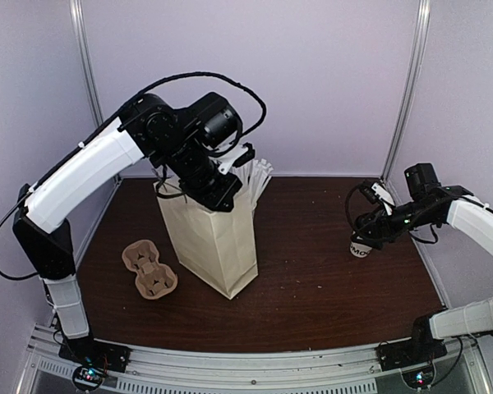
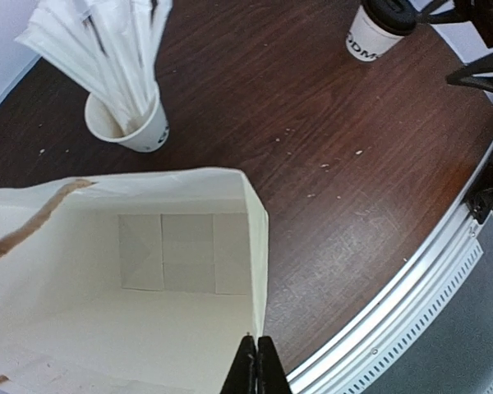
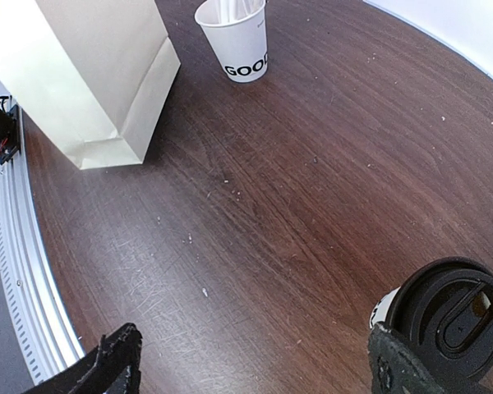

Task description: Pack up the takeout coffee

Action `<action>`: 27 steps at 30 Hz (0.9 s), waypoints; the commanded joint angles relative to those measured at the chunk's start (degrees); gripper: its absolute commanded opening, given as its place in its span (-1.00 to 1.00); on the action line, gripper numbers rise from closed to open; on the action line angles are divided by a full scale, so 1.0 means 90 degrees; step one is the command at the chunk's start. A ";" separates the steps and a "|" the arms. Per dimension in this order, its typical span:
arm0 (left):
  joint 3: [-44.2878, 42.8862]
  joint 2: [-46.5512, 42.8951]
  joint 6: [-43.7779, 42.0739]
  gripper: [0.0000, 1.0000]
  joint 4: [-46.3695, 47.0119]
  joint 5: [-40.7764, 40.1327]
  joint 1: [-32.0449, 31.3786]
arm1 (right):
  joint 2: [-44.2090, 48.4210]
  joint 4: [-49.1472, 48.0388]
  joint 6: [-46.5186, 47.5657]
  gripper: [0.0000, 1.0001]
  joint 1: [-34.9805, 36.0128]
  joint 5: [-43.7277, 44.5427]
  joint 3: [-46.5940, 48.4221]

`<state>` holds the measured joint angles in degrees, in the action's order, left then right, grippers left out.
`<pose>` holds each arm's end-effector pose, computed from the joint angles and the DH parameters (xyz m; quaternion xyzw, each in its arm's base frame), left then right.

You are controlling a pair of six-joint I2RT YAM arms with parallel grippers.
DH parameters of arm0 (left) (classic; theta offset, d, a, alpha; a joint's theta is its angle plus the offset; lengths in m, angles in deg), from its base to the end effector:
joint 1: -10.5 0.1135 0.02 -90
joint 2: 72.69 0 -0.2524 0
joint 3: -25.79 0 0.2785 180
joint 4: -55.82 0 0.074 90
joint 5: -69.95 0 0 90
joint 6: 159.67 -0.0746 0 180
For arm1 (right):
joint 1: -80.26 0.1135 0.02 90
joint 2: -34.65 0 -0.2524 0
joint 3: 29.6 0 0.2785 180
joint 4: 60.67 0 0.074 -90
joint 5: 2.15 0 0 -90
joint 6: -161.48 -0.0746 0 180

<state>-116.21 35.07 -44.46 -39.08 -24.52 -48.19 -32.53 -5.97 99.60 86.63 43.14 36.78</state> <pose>0.2128 -0.3387 0.3812 0.2690 0.9285 -0.1411 0.2134 0.2650 0.0824 0.2376 -0.3696 0.8101 0.3050 0.3379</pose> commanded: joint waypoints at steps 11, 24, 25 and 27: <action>-0.0254 0.0387 0.0342 -0.88 0.1687 0.2415 -0.0491 | -0.0164 0.0029 0.0079 0.89 0.0018 0.0192 0.0111; -0.0838 0.0160 -0.0417 0.04 0.1997 0.2532 -0.0494 | 0.0335 0.0125 -0.0090 0.83 0.0088 -0.0101 0.0243; -0.0871 0.0012 -0.0511 0.06 0.1965 0.2426 -0.0496 | 0.0386 0.0242 -0.0107 0.82 0.0168 -0.0122 0.0397; -0.0865 -0.0338 -0.0685 0.11 0.1899 0.2062 -0.0480 | 0.0397 0.0704 -0.0095 0.82 0.0475 -0.0090 0.0897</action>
<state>-121.65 38.79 -46.19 -23.91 -2.68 -52.35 -31.00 -4.59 99.40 87.33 43.56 37.74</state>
